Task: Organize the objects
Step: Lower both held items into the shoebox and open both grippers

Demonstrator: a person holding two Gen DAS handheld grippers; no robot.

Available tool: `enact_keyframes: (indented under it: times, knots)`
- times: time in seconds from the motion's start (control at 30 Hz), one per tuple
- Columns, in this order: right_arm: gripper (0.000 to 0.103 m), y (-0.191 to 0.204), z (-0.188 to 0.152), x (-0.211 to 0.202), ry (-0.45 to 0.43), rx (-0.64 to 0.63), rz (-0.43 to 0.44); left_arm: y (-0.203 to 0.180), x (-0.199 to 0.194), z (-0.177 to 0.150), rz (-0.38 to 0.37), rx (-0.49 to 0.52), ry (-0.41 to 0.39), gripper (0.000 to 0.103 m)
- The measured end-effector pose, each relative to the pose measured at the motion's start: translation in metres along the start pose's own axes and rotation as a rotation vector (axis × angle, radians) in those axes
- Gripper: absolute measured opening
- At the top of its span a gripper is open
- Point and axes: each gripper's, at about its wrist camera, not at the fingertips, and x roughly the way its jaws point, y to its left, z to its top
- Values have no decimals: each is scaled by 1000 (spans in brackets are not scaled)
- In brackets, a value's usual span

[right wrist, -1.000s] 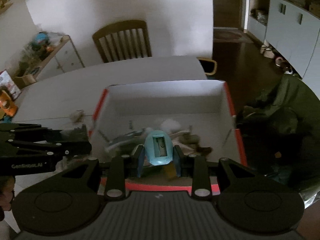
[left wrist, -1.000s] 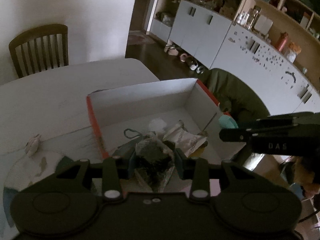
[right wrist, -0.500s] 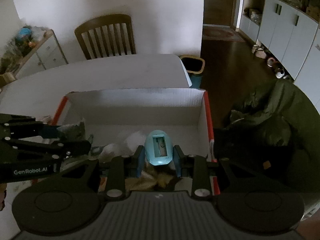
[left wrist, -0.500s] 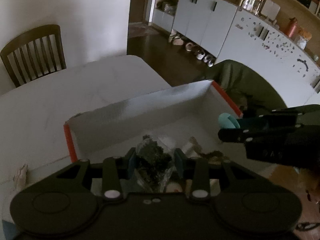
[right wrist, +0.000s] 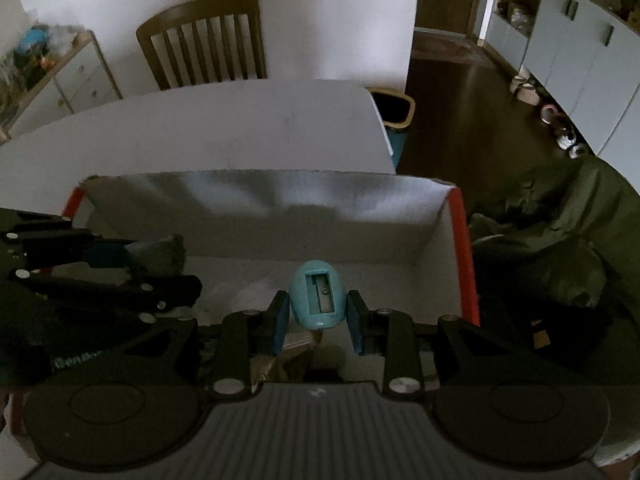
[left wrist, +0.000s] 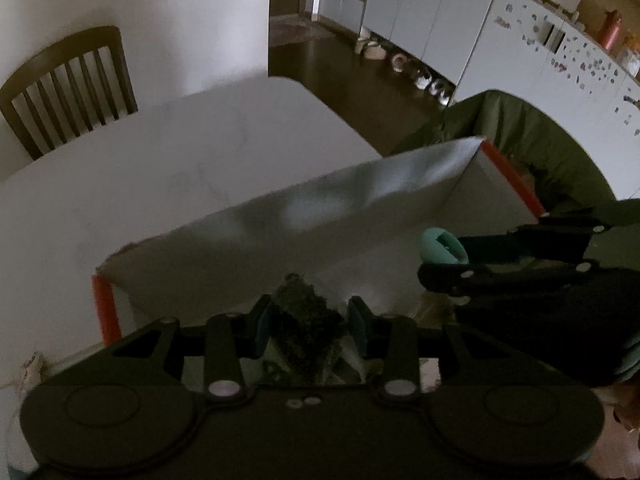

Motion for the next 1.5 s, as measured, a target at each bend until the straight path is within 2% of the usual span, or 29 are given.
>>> enact_keyframes:
  times: [0.4, 0.63, 0.7, 0.73, 0.83, 0.97, 1.5]
  knots:
    - [30, 0, -10, 30, 80, -32, 1, 7, 21, -2, 19, -9, 69, 40]
    - [30, -1, -12, 29, 81, -31, 37, 14, 30, -1, 13, -56, 103, 42]
    - [30, -2, -12, 26, 78, -24, 43, 17, 30, -2, 10, -69, 109, 45]
    - [30, -2, -13, 24, 75, -25, 49, 18, 30, -2, 10, -74, 109, 50]
    - [30, -2, -12, 18, 63, -34, 57, 19, 25, -3, -12, -73, 94, 59]
    - [30, 0, -11, 8, 49, -39, 67, 17, 18, -6, -8, -60, 79, 62]
    - [30, 10, -17, -57, -49, -55, 114, 13, -47, -14, -35, -32, -64, 64]
